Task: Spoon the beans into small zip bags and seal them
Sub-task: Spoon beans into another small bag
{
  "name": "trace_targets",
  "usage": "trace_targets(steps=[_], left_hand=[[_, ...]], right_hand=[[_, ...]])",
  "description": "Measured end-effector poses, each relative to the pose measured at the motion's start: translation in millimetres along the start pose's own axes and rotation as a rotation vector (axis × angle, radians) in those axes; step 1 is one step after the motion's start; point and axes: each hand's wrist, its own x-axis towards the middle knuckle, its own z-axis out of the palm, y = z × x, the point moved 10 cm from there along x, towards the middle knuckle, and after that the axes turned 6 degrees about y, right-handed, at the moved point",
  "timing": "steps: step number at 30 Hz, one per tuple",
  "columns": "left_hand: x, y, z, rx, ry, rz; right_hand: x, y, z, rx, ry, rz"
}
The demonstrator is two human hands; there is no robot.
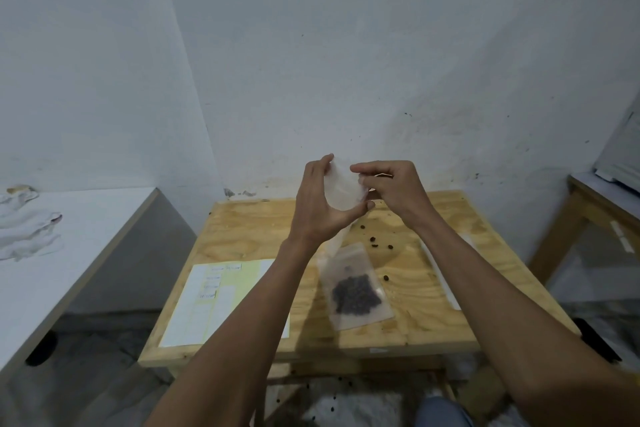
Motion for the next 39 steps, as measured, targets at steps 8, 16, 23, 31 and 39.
trace_targets(steps=[8, 16, 23, 31, 39], left_hand=[[-6, -51, -11, 0.073, 0.02, -0.239], [-22, -97, 9, 0.194, -0.095, -0.368], [-22, -115, 35, 0.212, -0.157, -0.395], [-11, -136, 49, 0.221, -0.171, -0.429], [-13, -144, 58, 0.186, -0.205, -0.432]], right_hand=[[18, 40, -39, -0.018, 0.318, 0.137], [22, 139, -61, -0.065, 0.549, 0.449], [32, 209, -25, 0.28, 0.453, 0.711], [56, 206, -6, 0.202, 0.381, 0.595], [67, 173, 3, -0.028, 0.361, 0.355]])
